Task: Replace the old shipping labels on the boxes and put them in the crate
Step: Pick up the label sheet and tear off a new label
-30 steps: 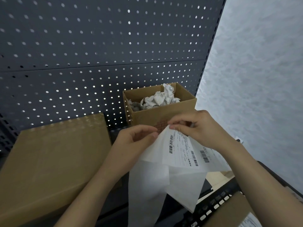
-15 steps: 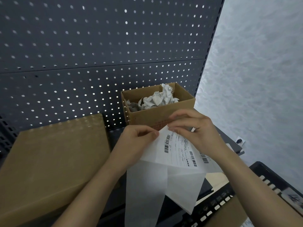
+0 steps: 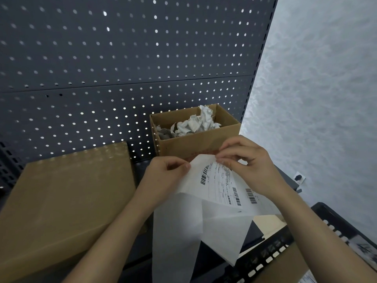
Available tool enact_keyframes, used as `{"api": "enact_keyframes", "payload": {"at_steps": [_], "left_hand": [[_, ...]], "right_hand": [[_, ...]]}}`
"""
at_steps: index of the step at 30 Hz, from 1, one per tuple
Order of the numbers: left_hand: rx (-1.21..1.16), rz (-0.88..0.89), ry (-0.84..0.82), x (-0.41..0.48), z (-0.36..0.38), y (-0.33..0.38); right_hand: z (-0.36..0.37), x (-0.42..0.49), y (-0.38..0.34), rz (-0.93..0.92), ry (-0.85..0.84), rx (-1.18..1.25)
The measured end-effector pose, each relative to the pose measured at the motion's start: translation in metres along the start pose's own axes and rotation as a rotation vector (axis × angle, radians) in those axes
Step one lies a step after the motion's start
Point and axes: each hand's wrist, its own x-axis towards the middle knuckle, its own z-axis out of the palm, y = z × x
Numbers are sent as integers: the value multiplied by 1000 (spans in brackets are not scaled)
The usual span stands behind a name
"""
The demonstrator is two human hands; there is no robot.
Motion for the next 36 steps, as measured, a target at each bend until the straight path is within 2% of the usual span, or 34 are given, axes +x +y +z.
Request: {"api": "enact_keyframes", "payload": {"at_steps": [11,21,30,36], "left_hand": [[80,-4,20,1,2,-6],[154,-30,0,4,7,-20],[327,23,-21,4,13,-25],[393,-9,-48,6,19,-30]], "right_hand": [[-22,-6,11,16,103,103],[-26,13,6,109,212,165],[-29,19,5,169,325,172],[-32,23,0,167,381,182]]}}
